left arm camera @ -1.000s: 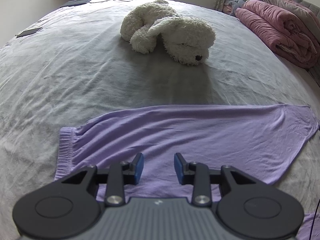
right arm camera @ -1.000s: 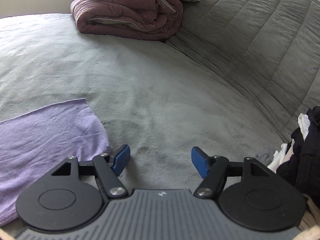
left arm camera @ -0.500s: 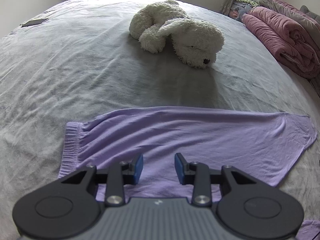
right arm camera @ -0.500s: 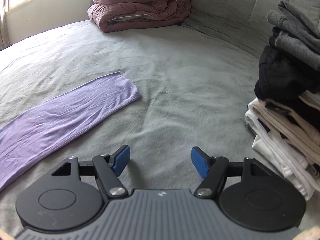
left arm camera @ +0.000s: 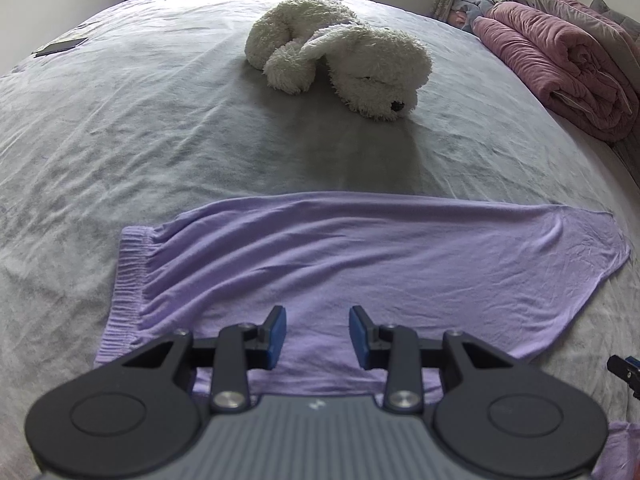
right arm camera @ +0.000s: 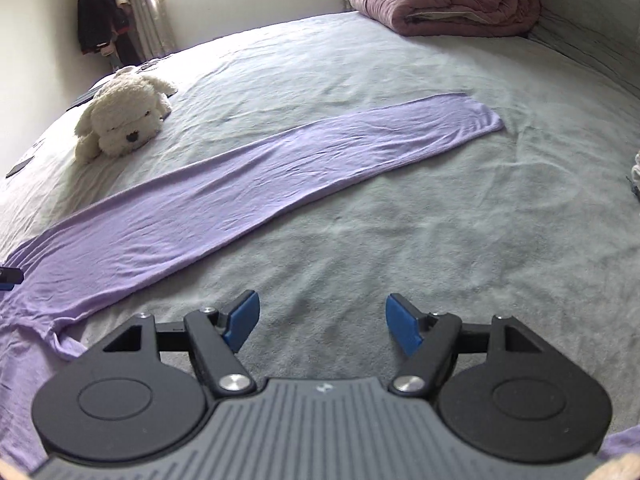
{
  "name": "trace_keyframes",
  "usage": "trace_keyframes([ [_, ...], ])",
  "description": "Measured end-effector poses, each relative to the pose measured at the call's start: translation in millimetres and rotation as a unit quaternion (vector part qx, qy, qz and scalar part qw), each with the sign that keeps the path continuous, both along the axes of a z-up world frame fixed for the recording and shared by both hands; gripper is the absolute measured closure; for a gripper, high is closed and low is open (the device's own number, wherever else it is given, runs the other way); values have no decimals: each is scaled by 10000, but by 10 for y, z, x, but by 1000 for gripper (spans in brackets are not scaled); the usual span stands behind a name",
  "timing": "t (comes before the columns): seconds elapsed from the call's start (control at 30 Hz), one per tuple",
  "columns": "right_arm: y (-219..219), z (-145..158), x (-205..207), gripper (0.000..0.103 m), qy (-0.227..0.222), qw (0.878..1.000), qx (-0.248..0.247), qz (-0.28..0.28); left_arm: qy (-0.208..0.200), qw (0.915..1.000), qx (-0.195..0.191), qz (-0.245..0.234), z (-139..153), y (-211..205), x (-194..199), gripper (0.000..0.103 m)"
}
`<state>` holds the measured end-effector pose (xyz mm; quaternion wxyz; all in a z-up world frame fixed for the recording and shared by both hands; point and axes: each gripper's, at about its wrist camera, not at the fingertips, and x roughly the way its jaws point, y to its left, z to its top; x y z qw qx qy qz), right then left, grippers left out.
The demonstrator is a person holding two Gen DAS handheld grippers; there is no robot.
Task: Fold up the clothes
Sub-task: 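Move the open right gripper back over the folded sleeve, then move the open left gripper onto the ribbed waistband edge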
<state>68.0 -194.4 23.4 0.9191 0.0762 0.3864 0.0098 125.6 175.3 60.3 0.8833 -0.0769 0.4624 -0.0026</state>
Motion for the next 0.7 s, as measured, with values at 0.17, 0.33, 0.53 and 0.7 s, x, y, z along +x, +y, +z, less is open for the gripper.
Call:
trace_keyframes([
  [0.17, 69, -90, 79, 16, 10, 9996, -233, 126, -41, 9995, 286, 113, -9, -13, -75, 68],
  [0.33, 129, -97, 139, 8, 117, 9985, -441, 295, -8, 9985, 384, 386, -40, 40, -136, 68],
  [0.53, 110, -86, 120, 8, 192, 9985, -419, 306, 140, 9979, 392, 504, -146, 88, -205, 68],
  [0.7, 106, -75, 100, 9, 232, 9985, -414, 289, 112, 9976, 455, 501, -177, 153, -272, 67],
])
